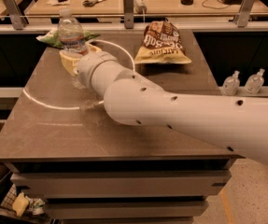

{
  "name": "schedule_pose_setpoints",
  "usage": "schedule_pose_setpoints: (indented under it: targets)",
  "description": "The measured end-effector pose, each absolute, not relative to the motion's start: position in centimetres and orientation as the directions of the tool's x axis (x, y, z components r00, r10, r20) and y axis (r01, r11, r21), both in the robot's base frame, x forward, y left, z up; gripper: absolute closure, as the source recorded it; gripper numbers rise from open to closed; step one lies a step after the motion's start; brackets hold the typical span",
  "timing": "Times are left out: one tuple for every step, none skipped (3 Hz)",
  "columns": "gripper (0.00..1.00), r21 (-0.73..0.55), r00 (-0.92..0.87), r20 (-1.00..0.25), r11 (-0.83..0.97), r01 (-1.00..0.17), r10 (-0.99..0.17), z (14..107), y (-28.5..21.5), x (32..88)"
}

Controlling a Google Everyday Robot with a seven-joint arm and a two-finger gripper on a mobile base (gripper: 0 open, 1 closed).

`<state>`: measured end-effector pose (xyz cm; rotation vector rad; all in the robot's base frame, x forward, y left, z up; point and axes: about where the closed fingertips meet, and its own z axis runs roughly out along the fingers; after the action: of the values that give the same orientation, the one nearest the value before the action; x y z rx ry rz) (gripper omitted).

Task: Place water bottle upright

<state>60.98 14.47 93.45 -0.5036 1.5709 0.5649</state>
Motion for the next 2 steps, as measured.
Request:
schedule_pose_setpoints:
  targets:
    - [1.0,0.032,-0.065,-0.998,0.805,-0.593,-0.009,93.3,14.89,61.14]
    - [1.0,0.02,-0.087,-0.996,0.824,-0.567,-0.035,92.7,15.21,62.01]
